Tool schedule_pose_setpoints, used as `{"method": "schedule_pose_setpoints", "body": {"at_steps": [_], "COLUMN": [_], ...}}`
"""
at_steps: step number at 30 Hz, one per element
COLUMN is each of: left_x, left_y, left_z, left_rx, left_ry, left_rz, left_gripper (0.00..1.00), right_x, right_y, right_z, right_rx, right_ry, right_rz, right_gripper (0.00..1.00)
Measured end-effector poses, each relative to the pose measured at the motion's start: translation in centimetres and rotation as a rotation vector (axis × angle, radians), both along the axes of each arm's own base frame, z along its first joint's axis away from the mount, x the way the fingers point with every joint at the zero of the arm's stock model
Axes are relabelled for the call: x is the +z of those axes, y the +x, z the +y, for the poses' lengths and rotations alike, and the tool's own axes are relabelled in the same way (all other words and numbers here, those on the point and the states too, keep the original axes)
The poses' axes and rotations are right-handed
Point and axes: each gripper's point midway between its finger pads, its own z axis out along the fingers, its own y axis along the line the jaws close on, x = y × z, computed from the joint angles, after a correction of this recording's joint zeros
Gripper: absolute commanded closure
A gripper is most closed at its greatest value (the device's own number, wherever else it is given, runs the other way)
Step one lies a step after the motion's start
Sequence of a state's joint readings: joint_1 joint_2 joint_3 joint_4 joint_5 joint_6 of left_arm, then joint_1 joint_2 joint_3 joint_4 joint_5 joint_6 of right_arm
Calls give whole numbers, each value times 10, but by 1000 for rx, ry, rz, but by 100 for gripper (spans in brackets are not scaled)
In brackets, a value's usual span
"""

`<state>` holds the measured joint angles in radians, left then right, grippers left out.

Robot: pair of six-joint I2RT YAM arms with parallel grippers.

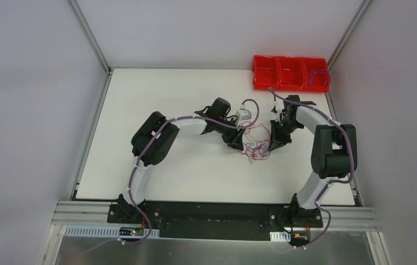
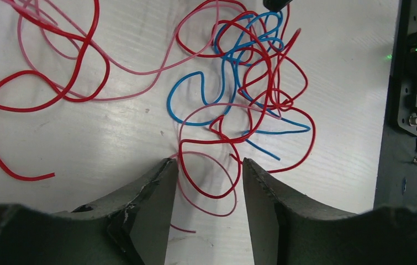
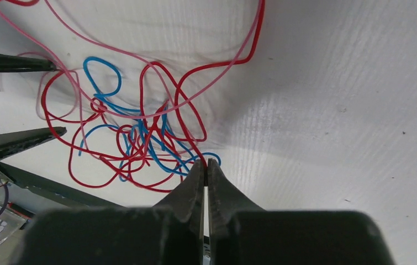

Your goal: Untangle the cables

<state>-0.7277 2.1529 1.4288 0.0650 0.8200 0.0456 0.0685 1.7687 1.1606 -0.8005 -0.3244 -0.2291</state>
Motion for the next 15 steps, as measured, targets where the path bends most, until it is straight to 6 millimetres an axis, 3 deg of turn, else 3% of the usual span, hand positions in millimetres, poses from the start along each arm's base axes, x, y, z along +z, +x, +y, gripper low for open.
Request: {"method": "schedule_pose_setpoints", "body": {"at_steps": [5,10,15], "left_x": [-3,-3,10], "left_y": [5,5,-16], "left_z": [0,1,28], "left_rx": [18,23,34], "left_ry": [15,20,30], "left_rz": [-11,-8,65], "left_gripper": [55,58,49], "right_x": [5,25,55], "right_y": [-2,-3,3], "right_z": [5,17,32], "right_rx": [-3,9,41], "right_ry": [40,117,216], "right_rz": [7,-16,-89], "right_gripper": [100,100,100]}}
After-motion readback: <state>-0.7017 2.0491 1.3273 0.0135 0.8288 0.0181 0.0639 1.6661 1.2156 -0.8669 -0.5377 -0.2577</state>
